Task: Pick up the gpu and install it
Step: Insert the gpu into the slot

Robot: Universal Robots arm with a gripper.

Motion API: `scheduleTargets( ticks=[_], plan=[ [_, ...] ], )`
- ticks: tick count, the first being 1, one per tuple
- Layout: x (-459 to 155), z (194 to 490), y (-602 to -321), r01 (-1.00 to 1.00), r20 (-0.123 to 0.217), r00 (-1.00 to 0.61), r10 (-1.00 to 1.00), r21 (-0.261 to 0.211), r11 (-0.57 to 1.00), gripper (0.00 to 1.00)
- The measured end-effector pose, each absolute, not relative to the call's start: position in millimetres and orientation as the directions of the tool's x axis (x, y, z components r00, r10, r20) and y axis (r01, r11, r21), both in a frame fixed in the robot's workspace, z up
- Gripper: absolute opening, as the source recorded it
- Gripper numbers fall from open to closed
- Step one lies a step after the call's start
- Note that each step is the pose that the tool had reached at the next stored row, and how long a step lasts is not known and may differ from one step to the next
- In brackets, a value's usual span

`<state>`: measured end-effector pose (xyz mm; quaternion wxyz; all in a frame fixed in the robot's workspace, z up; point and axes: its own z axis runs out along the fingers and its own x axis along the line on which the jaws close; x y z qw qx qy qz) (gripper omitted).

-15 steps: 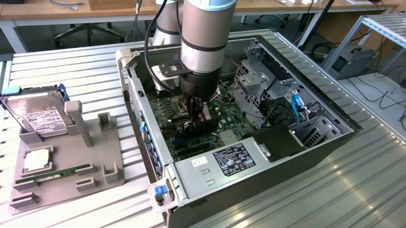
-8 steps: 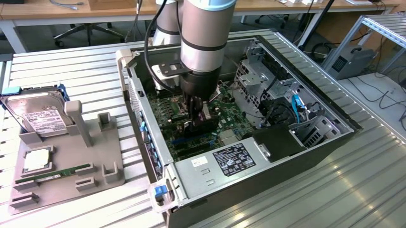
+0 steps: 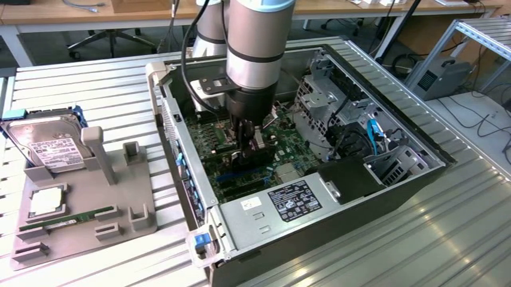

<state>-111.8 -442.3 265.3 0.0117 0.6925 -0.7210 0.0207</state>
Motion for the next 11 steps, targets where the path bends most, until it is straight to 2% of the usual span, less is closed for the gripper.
scheduleTargets(
  ticks=[11],
  plan=[
    [-116.0,265.2,-442.2,-0.999,0.045,-0.041,-0.998,-0.014,0.040,0.27]
  ],
)
